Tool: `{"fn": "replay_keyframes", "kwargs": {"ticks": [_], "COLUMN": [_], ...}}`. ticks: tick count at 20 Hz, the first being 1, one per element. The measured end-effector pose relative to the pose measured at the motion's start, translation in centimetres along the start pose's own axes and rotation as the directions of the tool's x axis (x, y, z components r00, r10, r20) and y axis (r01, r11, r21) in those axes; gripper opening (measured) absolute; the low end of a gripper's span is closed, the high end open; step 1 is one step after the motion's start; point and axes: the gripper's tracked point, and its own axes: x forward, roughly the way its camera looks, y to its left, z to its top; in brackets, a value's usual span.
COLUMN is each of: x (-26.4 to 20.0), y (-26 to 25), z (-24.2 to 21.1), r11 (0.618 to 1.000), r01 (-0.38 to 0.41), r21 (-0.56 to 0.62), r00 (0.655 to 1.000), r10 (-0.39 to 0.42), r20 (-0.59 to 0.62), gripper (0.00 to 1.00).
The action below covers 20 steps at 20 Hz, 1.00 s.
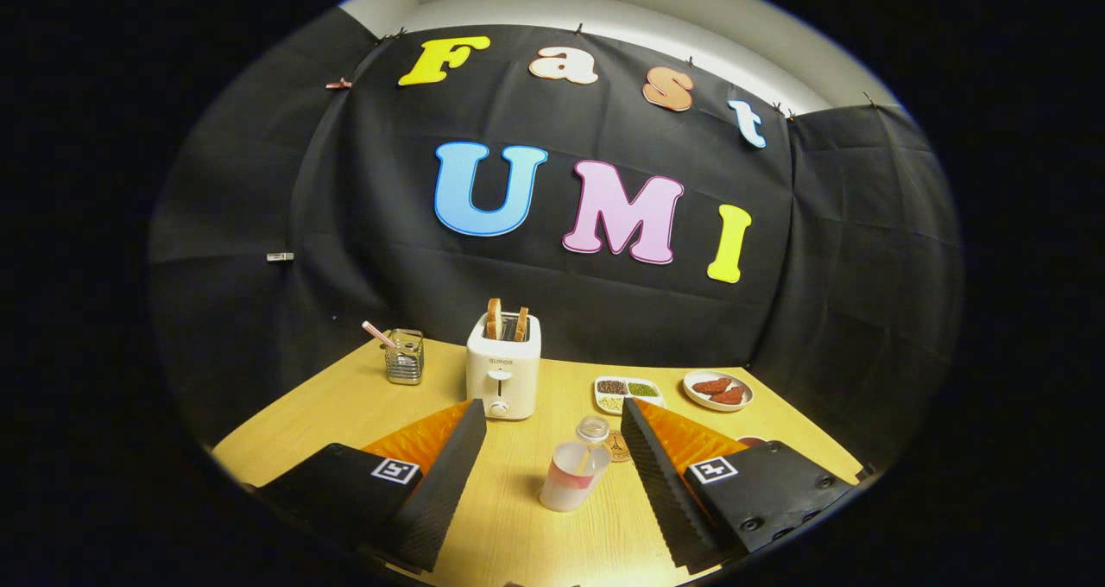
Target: Take the bottle from table, then pour the juice into the cup, finally place the bottle on the coaster
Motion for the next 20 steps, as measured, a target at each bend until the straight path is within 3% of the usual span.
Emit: {"fn": "replay_keyframes", "kwargs": {"ticks": [6, 20], "x": [2.3, 7.9], "y": [-1.3, -2.5], "z": [-2.8, -12.5], "r11": [0.996, 0.987], "r01": [0.087, 0.147], "r21": [0.028, 0.059], "r00": [0.996, 0.977], "r10": [-0.086, -0.136], "r20": [-0.02, -0.162], "gripper": [0.97, 0.97]}}
